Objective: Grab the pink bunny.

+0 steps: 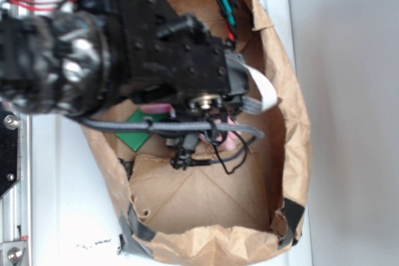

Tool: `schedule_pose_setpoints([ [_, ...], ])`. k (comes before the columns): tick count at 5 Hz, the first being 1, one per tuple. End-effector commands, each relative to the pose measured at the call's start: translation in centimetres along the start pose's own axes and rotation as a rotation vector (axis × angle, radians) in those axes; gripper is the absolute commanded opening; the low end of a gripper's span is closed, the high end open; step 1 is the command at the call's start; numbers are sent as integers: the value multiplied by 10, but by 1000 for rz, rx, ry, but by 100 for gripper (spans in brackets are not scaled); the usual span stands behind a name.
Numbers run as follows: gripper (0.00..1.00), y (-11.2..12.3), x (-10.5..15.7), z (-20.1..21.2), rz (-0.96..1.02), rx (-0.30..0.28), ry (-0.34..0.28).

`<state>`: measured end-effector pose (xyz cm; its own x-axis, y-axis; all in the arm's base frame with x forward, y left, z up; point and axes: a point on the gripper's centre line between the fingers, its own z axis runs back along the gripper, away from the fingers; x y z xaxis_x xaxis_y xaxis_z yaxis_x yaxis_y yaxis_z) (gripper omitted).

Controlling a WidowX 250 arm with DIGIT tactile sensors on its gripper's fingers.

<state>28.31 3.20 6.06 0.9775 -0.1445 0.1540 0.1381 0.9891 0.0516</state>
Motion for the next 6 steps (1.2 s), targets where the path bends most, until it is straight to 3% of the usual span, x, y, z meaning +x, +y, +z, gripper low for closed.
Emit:
schedule_pose_setpoints([
  [1, 0, 15, 3, 62, 170, 92, -10],
  [2, 0, 17, 2, 87, 169, 39, -35],
  [6, 0, -6, 13, 132, 157, 20, -157],
])
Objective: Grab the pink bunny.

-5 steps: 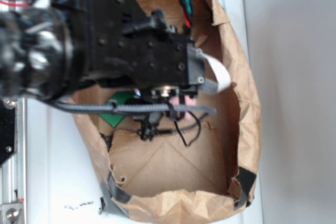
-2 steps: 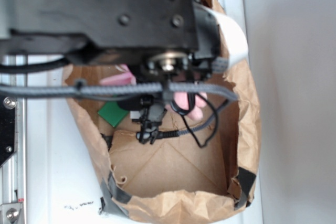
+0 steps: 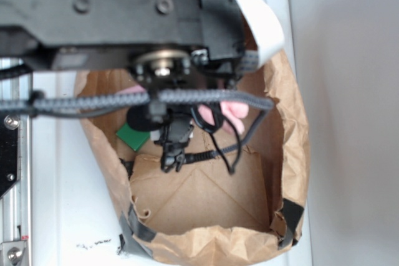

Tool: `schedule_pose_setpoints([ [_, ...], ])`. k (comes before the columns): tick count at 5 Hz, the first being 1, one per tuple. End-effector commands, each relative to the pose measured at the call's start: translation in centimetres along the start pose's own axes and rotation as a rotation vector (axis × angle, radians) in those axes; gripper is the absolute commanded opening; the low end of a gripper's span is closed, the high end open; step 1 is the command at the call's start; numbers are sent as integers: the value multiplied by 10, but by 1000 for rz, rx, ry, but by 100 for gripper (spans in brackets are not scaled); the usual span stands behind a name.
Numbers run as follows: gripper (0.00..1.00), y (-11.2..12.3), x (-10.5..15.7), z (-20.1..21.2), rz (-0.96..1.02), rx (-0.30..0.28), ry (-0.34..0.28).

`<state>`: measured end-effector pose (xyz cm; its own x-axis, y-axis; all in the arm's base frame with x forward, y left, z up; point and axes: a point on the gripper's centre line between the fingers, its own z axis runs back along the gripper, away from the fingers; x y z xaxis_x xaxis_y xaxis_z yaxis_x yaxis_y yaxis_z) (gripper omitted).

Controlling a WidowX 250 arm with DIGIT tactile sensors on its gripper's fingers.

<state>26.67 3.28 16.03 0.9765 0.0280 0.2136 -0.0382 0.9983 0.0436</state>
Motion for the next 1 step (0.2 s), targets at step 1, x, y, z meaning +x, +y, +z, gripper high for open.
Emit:
schedule_pose_setpoints([
  [1, 0, -18, 19, 22, -36, 7, -101],
])
